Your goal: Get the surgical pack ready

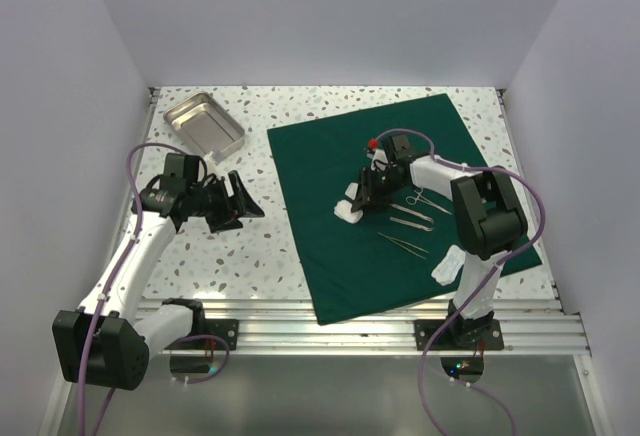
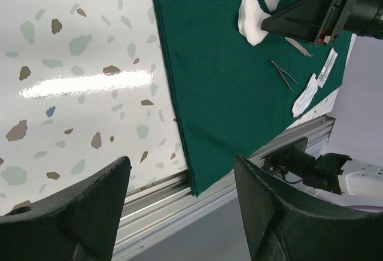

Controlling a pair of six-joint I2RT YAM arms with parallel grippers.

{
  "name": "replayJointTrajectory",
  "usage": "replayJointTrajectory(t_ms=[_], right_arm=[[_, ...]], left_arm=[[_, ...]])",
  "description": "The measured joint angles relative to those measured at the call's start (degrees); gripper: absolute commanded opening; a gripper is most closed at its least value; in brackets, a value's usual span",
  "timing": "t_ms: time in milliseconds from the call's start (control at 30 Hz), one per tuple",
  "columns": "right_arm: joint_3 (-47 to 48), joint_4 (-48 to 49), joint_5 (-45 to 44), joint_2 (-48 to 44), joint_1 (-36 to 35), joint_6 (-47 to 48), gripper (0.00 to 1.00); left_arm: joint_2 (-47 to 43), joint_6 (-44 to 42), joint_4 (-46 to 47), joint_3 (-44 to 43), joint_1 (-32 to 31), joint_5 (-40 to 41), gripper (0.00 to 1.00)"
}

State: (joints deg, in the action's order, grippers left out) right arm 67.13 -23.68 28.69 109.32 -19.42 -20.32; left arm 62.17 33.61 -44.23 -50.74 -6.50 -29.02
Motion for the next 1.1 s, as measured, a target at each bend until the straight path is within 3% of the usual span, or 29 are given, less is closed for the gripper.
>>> replayJointTrajectory(t_ms=[133, 300, 467, 767, 1100], right_arm=[[-0.04, 0.20, 0.37, 0.20, 0.00, 0.11, 0.29], [-0.42, 0.04, 0.44, 0.20, -0.02, 0.57, 0.00], [1.81, -2.51, 0.92, 0.20, -0.39, 0.68, 0.00], [15.32, -7.96, 0.85, 0.20, -1.84, 2.14, 0.00], [16.83, -10.19, 0.72, 2.05, -1.31, 2.25, 0.00]], left_arm=[[0.00, 0.00, 0.00, 0.00, 0.00, 0.00, 0.74], [0.00, 0.00, 0.02, 0.00, 0.00, -0.11, 0.74], [0.13, 0.00, 0.04, 0.00, 0.00, -0.52, 0.74], [0.79, 0.00, 0.24, 0.02, 0.00, -1.03, 0.74], [0.92, -0.17, 0.28, 0.02, 0.00, -1.16, 0.74]])
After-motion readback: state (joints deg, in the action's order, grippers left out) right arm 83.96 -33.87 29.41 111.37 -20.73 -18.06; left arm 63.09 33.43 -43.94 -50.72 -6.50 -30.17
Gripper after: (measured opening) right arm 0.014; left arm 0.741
